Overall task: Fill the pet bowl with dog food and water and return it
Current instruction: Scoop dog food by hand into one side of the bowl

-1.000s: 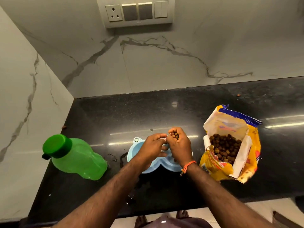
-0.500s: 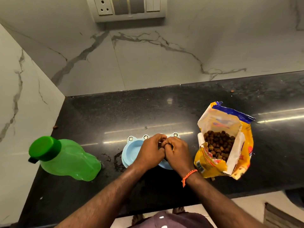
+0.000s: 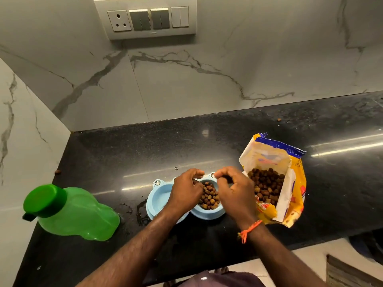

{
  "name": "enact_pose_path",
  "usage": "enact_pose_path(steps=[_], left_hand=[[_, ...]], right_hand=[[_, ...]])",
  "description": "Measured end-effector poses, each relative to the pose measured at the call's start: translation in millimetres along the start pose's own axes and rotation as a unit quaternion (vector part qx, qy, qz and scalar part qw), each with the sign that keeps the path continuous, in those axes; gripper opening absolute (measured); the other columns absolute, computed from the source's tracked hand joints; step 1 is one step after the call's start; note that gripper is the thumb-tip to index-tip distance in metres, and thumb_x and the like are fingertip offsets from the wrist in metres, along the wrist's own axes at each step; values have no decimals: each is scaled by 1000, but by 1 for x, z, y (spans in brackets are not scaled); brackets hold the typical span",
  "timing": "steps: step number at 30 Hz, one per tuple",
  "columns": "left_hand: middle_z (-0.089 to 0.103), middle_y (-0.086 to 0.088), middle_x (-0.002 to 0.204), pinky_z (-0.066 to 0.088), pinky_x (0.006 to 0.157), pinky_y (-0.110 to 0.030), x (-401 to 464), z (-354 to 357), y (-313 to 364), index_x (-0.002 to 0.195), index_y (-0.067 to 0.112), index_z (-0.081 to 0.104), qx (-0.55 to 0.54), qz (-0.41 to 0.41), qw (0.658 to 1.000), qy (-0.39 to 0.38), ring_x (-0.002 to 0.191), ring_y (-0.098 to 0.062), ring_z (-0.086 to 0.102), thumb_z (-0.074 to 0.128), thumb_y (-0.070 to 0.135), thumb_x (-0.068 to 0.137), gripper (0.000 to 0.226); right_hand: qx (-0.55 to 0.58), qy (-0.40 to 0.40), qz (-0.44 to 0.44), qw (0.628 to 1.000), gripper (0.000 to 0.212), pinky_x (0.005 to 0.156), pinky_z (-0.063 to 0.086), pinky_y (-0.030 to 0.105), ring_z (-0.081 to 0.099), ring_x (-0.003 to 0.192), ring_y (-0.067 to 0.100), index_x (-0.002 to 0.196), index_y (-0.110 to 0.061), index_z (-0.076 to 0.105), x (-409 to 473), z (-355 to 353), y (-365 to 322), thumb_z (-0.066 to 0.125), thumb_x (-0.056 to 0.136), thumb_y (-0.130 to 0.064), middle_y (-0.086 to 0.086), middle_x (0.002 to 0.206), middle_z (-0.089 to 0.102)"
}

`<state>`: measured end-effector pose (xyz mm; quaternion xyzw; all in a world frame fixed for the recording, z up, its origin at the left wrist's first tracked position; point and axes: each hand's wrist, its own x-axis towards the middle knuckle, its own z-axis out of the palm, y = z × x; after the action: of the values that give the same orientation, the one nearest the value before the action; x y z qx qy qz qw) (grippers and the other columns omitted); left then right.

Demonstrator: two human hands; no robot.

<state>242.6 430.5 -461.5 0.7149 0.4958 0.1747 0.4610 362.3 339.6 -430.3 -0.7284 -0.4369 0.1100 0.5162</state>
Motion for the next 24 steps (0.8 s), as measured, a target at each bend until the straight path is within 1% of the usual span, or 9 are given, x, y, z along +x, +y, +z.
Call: enact_pose_path(steps=[2, 5, 6, 8, 10, 11, 16, 21, 24], left_hand=[[74, 5, 115, 57, 97, -41, 3, 2, 12, 119, 21, 71, -9, 16, 1000, 7, 105, -12, 69, 65, 16, 92, 28], [74, 4, 112, 57, 92, -34, 6, 9, 35, 120, 20, 70, -36, 46, 998, 0, 101, -9, 69, 68, 30, 97, 26], [74, 4, 111, 56, 89, -31, 6, 12, 43, 120, 20, 70, -46, 52, 998, -2, 100, -9, 69, 67, 34, 97, 27], [73, 3, 110, 54, 85, -27, 8, 22, 59, 122, 18, 68, -65, 55, 996, -13, 100, -10, 69, 68, 39, 97, 33], [72, 2, 112, 55, 89, -32, 11, 34, 73, 125, 16, 65, -56, 42, 997, -30, 103, -14, 68, 70, 43, 94, 41], [72, 1, 112, 55, 92, -35, 13, 41, 77, 127, 16, 63, -40, 31, 998, -39, 104, -16, 68, 71, 44, 93, 45], [74, -2, 110, 57, 88, -40, 18, 67, 89, 116, 17, 65, 39, 14, 996, -79, 102, -23, 69, 74, 44, 84, 42], [76, -6, 107, 56, 77, -36, 19, 72, 87, 110, 15, 71, 75, 24, 993, -87, 98, -27, 70, 65, 12, 83, 28], [78, -5, 100, 60, 76, -38, 22, 71, 85, 105, 17, 73, 85, 30, 992, -87, 90, -26, 72, 64, 9, 81, 26]], right_hand=[[-23, 83, -63, 994, 17, 69, 46, 19, 60, 74, 7, 78, -12, 68, 10, -24, -10, 59, 83, 1, -4, 75, 65], [-56, 161, -57, 984, 20, 69, 47, 27, 58, 75, 14, 77, -12, 66, 27, -53, -9, 57, 86, 3, -5, 76, 62], [-72, 149, -31, 986, 18, 69, 49, 31, 59, 78, 15, 78, -16, 66, 34, -59, -3, 56, 87, -4, -6, 78, 63], [-132, 42, 60, 989, 17, 77, 52, 36, 63, 87, 19, 88, -20, 70, 47, -63, 14, 53, 91, -20, -1, 89, 70], [-225, -86, 142, 960, 20, 89, 50, 36, 65, 102, 26, 108, -18, 70, 51, -60, 32, 53, 98, -25, 8, 110, 73], [-269, -123, 152, 943, 23, 95, 48, 38, 63, 111, 28, 117, -16, 66, 49, -56, 40, 54, 99, -25, 10, 120, 69], [-396, -189, 149, 886, 45, 117, 30, 43, 41, 139, 30, 139, -25, 50, 38, -56, 58, 58, 96, -37, 8, 149, 46], [-444, -257, 181, 839, 55, 120, 25, 51, 34, 143, 34, 145, -33, 41, 44, -63, 60, 42, 97, -61, 10, 156, 37], [-457, -285, 178, 823, 59, 121, 18, 53, 32, 144, 34, 147, -31, 38, 48, -66, 54, 40, 97, -63, 12, 156, 37]])
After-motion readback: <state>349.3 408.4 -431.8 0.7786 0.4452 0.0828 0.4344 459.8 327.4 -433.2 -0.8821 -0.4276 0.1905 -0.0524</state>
